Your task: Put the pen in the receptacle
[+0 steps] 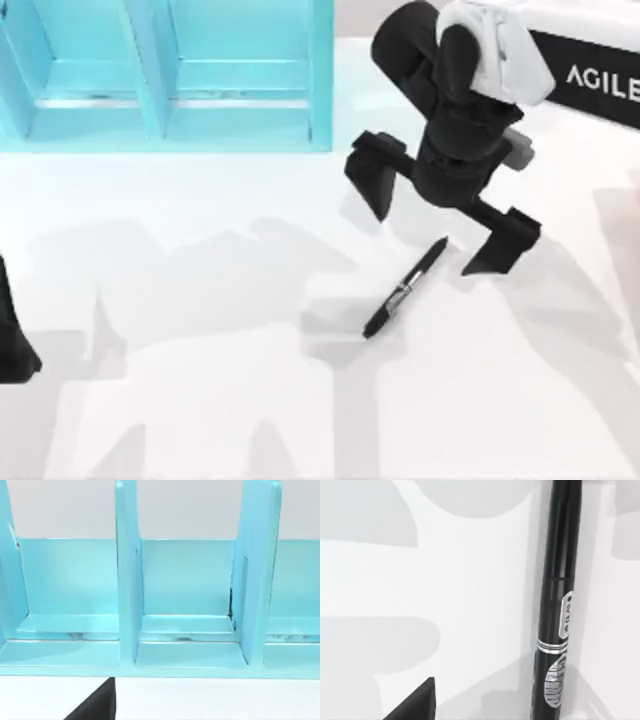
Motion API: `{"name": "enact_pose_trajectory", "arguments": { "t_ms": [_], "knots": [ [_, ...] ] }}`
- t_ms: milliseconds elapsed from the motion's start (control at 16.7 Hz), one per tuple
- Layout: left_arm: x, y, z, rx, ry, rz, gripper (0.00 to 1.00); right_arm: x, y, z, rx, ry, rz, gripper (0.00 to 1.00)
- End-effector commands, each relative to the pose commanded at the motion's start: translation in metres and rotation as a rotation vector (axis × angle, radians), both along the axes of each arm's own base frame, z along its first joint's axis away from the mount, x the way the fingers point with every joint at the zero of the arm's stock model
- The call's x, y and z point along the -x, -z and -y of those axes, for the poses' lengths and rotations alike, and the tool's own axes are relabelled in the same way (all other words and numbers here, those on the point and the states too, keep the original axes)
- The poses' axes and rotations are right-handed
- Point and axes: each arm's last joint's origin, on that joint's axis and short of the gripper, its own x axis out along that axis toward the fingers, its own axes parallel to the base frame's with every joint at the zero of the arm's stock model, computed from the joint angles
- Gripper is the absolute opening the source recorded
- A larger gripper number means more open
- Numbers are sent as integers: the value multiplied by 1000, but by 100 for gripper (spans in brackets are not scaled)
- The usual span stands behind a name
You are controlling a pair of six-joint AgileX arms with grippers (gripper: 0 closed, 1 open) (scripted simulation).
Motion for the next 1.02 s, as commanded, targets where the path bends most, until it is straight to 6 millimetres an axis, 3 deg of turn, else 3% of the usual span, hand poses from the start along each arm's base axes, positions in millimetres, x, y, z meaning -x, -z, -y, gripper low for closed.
{"name": "enact_pose_trajectory", "arguments": {
  "t_ms": [480,780,1020],
  "knots": [
    [0,0,0,0,0,0,100,-6,88,-6,-2,2,3,100],
    [0,0,0,0,0,0,100,-6,94,-6,-1,2,1,100],
    [0,0,0,0,0,0,100,-6,94,-6,-1,2,1,70]
  ]
}}
